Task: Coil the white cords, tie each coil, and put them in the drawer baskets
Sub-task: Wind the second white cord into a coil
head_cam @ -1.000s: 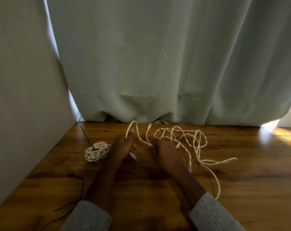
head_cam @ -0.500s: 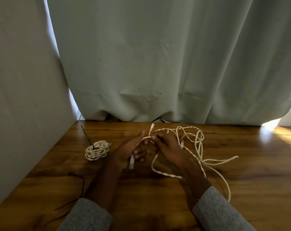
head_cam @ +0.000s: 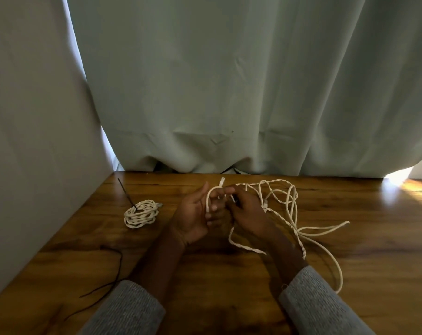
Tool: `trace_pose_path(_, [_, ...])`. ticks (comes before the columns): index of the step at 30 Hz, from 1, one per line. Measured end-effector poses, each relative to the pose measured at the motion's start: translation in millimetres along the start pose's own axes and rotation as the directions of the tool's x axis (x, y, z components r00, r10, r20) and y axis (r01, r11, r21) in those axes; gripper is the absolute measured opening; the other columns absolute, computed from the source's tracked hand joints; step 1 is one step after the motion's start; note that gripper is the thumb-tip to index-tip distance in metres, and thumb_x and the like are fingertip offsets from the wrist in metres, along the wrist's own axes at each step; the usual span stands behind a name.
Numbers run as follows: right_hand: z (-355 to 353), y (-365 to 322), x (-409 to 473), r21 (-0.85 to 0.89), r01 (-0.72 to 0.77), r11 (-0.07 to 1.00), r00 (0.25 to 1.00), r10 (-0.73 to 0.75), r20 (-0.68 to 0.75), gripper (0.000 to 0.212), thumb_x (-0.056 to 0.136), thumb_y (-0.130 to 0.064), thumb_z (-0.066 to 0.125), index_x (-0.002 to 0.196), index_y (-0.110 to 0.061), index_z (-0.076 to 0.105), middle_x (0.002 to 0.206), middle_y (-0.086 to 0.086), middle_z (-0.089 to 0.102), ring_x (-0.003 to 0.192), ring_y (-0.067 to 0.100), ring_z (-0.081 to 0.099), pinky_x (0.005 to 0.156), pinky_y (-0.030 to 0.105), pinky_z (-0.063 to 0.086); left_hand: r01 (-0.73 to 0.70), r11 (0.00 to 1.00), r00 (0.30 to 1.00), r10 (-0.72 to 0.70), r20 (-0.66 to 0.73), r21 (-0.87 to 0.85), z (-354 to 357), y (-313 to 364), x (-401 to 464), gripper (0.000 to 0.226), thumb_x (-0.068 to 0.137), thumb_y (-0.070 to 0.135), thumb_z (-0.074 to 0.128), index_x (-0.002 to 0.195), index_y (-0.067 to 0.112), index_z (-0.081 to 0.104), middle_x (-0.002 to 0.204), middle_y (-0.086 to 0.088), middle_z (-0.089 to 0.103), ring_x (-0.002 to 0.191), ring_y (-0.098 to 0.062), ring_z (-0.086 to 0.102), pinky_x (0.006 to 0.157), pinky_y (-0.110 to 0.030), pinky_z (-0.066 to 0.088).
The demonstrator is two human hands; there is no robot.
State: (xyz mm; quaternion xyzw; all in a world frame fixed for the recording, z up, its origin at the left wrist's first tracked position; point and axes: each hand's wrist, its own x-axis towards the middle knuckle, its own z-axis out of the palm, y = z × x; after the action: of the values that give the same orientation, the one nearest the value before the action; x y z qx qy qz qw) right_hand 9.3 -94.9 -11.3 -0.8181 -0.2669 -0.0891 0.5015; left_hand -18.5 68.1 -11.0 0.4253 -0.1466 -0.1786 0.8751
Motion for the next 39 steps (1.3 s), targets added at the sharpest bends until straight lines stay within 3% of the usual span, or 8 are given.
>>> trace_pose_path(9, [-2.0,-35.0,-14.3,-0.202,-0.044,0.978,0.897,0.128,0.422,0.047,0.097,0.004,0.053,0.141,-0.011,0.046,0.118,0.000,0.060,0.078,-0.011,0.049,0.060,0.000,0.041,-0.291,0.950,0.955,0.282,-0.086,-0.111,15.9,2.3,4.4,0.047,0.094,0.012,0.040,0.138,-0.003,0.042,0.111,-0.014,0.071,0.080,-0.017,0.070,0.063,-0.026,0.055])
trace_pose_path(14, [-5.3,-34.7,-17.8,-0.190,-0.209,0.959,0.756,0.282,0.591,0.041,0.100,-0.003,0.047,0.136,-0.020,0.047,0.085,0.014,0.071,0.051,0.016,0.060,0.046,0.028,0.050,-0.268,0.955,0.957,0.248,-0.151,-0.125,13.0,1.0,7.2,0.037,0.102,0.001,0.031,0.138,0.000,0.039,0.123,-0.026,0.065,0.112,-0.037,0.066,0.091,-0.053,0.055])
trace_pose_path(20, [-17.9,-25.5,-11.2,-0.313,-0.122,0.942,0.646,0.315,0.695,0.016,0.101,-0.020,0.052,0.111,-0.030,0.060,0.089,0.015,0.075,0.063,0.031,0.068,0.066,0.045,0.057,-0.140,0.952,0.943,0.212,-0.256,0.272,17.7,-8.2,13.4,0.046,0.102,-0.002,0.035,0.147,0.005,0.034,0.128,-0.009,0.064,0.113,-0.025,0.067,0.095,-0.042,0.053])
trace_pose_path(23, [-23.9,-30.9,-12.1,-0.386,-0.096,0.917,0.589,0.365,0.721,0.020,0.104,-0.019,0.050,0.121,-0.017,0.060,0.079,0.010,0.073,0.060,0.024,0.063,0.062,0.039,0.054,-0.030,0.787,0.938,0.236,-0.256,0.617,18.7,-18.7,12.9,0.048,0.103,0.006,0.043,0.150,0.012,0.034,0.132,-0.001,0.063,0.108,-0.016,0.067,0.096,-0.037,0.054])
trace_pose_path(27, [-34.8,-28.5,-8.2,-0.382,0.000,0.924,0.686,0.279,0.672,0.017,0.101,-0.021,0.058,0.103,-0.008,0.069,0.073,0.005,0.068,0.055,0.021,0.062,0.050,0.026,0.049,0.059,0.392,0.942,0.284,-0.181,0.918,13.1,-22.3,11.8,0.038,0.103,0.022,0.043,0.141,0.021,0.048,0.116,-0.002,0.066,0.096,-0.011,0.065,0.082,-0.032,0.054])
trace_pose_path(31, [-48.7,-20.6,-6.2,-0.268,0.055,0.962,0.816,0.111,0.568,0.013,0.092,-0.020,0.071,0.092,-0.010,0.078,0.078,-0.014,0.072,0.071,0.001,0.065,0.067,0.015,0.050,0.078,0.260,0.971,0.198,-0.132,0.962,10.0,-20.3,9.2,0.019,0.104,0.026,0.042,0.106,0.025,0.061,0.101,-0.001,0.067,0.076,-0.002,0.062,0.066,-0.028,0.052])
trace_pose_path(35, [-57.4,-13.7,-4.8,-0.100,0.124,0.987,0.921,-0.077,0.381,0.008,0.091,-0.017,0.073,0.087,-0.013,0.078,0.080,-0.004,0.076,0.080,0.006,0.071,0.077,0.024,0.053,0.222,0.587,0.971,-0.063,-0.230,0.778,13.8,-12.1,1.0,0.052,0.104,0.052,0.031,0.090,0.019,0.069,0.062,0.000,0.048,0.043,-0.007,0.036,0.041,-0.022,0.027])
trace_pose_path(39, [-49.0,-8.4,-1.6,-0.030,0.141,0.990,0.975,-0.133,0.178,0.002,0.089,-0.014,0.075,0.091,-0.014,0.073,0.070,-0.018,0.069,0.062,-0.002,0.061,0.060,0.010,0.043,0.229,0.875,0.969,-0.245,-0.019,0.426,8.3,-6.1,4.8,0.083,0.095,0.070,0.017,0.086,0.003,0.066,0.048,0.003,0.032,0.034,-0.006,0.020,0.036,-0.024,0.011])
